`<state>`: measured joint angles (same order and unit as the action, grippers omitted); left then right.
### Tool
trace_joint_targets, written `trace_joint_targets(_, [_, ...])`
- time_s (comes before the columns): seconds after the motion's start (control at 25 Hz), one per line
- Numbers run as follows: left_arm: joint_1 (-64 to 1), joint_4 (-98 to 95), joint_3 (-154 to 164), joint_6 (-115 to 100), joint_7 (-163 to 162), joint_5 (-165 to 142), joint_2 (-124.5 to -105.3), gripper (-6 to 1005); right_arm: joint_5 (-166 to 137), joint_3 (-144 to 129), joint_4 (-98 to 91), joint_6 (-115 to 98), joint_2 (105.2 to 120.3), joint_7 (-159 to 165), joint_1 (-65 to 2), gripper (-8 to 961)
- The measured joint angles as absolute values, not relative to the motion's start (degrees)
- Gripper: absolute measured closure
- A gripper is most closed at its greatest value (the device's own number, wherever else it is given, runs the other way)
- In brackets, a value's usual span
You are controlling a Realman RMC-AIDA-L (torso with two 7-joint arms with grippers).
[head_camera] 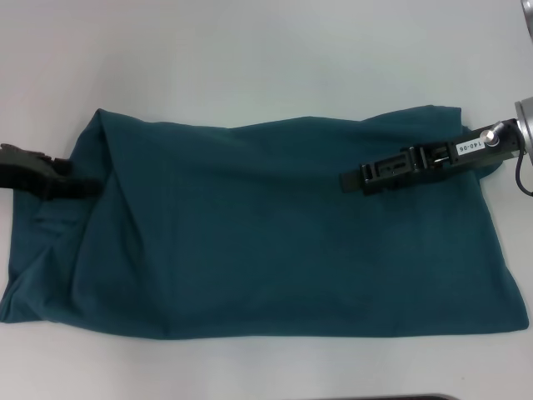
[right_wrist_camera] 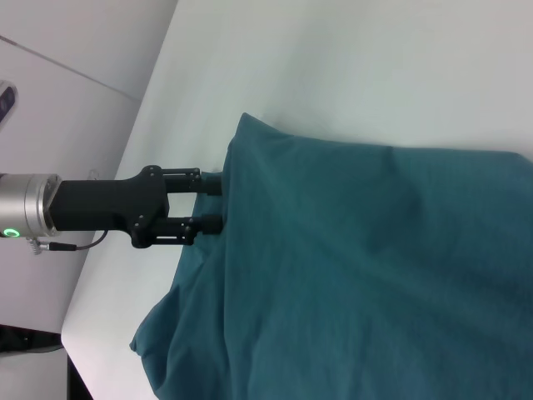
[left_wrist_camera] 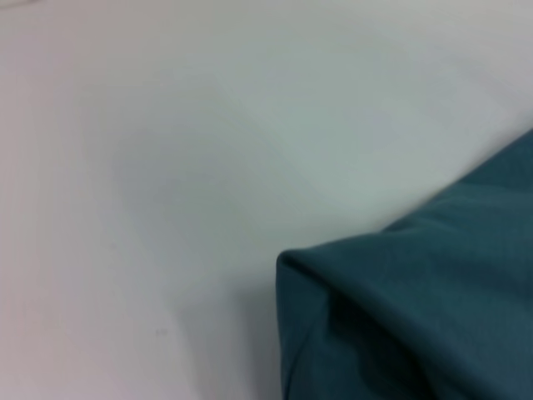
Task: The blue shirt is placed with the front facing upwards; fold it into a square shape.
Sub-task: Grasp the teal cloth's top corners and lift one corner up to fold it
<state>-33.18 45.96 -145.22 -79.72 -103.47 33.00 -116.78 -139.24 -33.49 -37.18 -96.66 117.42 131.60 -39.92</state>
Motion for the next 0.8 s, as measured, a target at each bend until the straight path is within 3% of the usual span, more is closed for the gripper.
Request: trace_joint_targets(0.8, [-33.6,46.6,-145.0,-77.3,-102.8,34.0,-117.40,371,-139.2,-33.7,-36.7,-97.1,117.44,131.1,-39.5,215])
